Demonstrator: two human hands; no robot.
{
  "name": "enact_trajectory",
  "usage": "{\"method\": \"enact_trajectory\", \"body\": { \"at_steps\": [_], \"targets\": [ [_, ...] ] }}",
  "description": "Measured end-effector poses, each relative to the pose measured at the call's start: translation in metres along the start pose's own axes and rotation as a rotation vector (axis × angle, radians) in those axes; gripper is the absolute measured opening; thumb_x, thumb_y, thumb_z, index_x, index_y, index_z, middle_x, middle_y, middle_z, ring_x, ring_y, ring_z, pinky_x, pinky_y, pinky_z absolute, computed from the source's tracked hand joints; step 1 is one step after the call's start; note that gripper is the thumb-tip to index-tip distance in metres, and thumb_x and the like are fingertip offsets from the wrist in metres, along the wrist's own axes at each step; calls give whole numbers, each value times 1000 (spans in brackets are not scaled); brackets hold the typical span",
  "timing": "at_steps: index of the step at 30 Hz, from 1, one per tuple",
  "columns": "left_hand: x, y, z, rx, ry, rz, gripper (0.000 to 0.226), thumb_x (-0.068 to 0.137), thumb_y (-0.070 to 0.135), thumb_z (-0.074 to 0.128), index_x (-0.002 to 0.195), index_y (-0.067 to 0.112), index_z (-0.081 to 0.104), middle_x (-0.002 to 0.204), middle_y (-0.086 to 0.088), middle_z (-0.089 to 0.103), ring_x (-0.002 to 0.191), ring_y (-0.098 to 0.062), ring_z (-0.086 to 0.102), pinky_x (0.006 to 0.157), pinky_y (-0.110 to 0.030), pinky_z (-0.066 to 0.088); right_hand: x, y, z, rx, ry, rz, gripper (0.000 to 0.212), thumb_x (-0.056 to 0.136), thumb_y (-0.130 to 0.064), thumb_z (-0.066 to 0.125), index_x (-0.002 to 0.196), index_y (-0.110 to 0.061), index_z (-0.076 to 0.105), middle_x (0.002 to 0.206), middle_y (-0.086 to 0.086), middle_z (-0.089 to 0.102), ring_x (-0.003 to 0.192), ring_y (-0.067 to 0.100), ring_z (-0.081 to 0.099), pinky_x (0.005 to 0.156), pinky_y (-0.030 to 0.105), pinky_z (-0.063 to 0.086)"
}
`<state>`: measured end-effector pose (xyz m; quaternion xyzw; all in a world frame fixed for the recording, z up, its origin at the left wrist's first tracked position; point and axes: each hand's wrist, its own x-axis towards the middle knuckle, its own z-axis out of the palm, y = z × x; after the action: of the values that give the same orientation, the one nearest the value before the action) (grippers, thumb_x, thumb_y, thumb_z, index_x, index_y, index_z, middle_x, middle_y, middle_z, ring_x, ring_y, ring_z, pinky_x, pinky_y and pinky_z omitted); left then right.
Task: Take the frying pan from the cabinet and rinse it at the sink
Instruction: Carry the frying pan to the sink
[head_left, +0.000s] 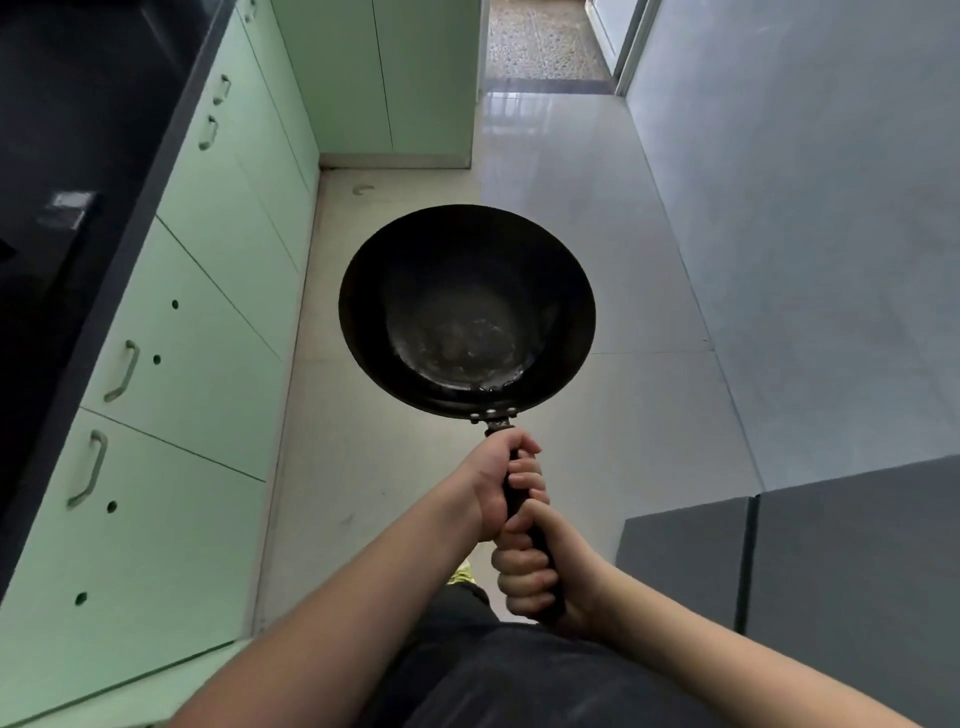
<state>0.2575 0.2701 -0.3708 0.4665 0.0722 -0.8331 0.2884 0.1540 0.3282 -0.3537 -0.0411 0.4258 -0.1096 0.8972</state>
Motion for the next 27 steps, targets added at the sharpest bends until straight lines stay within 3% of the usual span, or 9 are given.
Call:
{"method": "enact_trajectory", "body": {
  "at_steps": [11,16,21,27],
  "targets": [
    [44,91,76,204,32,-23,43,85,10,47,50,21,26,36,8,24,28,-9,25,36,-15,29,13,-105,-4,193,-64,-150,31,74,-20,46,48,-20,30,37,-6,23,24,7,23,31,10,18],
    [80,143,125,233,68,13,45,87,9,47,47,19,28,36,7,26,27,-8,27,35,-15,28,21,-183,-17,214,-194,-172,41,53,-15,72,46,-19,32,36,-6,25,24,7,24,31,10,19],
    [107,205,172,155,61,70,55,91,10,47,39,15,31,34,7,29,25,-7,29,31,-15,25,24,-272,-20,231,-152,-149,35,74,-21,48,45,-21,30,34,-8,24,23,5,22,31,10,14],
    [118,266,191,47,112,126,48,92,11,47,47,17,31,35,7,30,25,-7,30,32,-14,27,40,-342,-11,167,-236,-63,34,75,-22,49,44,-21,33,35,-8,24,24,5,22,31,11,14]
  ]
}}
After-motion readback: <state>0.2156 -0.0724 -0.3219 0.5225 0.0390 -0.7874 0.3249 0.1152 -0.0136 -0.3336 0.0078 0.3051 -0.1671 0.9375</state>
